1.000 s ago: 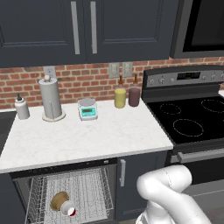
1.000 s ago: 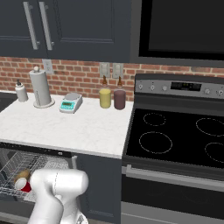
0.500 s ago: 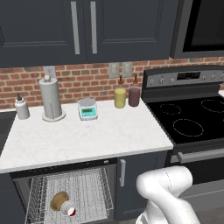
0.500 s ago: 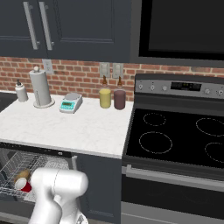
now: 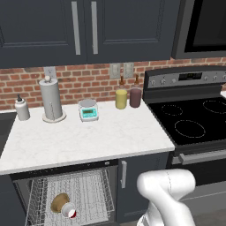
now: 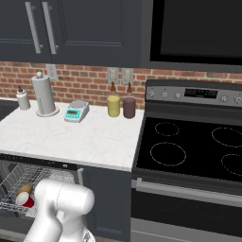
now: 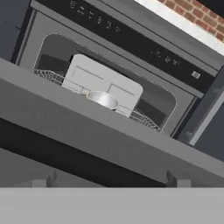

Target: Pick up the cup and bowl from the counter, place them in the dishwasher, and close the dishwasher door.

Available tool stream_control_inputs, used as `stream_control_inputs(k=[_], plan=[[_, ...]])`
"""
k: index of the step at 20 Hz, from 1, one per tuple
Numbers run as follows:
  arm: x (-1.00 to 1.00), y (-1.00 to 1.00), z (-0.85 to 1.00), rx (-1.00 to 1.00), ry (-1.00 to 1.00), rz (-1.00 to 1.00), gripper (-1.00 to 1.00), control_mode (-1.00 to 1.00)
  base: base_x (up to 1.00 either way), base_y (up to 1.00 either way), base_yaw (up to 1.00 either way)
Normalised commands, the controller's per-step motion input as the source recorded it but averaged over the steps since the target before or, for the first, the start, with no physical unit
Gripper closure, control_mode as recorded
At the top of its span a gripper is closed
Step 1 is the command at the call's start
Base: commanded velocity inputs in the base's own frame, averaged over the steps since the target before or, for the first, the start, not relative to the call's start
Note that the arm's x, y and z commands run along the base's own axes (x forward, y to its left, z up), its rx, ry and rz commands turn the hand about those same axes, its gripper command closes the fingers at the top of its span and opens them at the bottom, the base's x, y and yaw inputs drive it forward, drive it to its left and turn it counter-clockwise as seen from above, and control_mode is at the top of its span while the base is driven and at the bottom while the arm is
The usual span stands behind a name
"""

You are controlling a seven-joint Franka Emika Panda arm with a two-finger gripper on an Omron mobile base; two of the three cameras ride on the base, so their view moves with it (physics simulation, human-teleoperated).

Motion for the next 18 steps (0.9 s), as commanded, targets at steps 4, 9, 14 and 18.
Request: stream_control_inputs(k=[4, 9, 14, 18], plan=[[0.06, 0.11, -0.54, -0.03, -0.06, -0.10, -1.00, -1.00, 0.00, 0.00, 0.00], [0.08, 0.00, -0.58, -0.07, -0.08, -0.07, -1.00, -1.00, 0.00, 0.00, 0.00], [0.21, 0.01, -0.46, -0.05, -0.11, -0.06, -1.00, -1.00, 0.00, 0.00, 0.00], [0.23, 0.00, -0.12, -0.02, -0.17, -0.12, -1.00, -1.00, 0.00, 0.00, 0.00]])
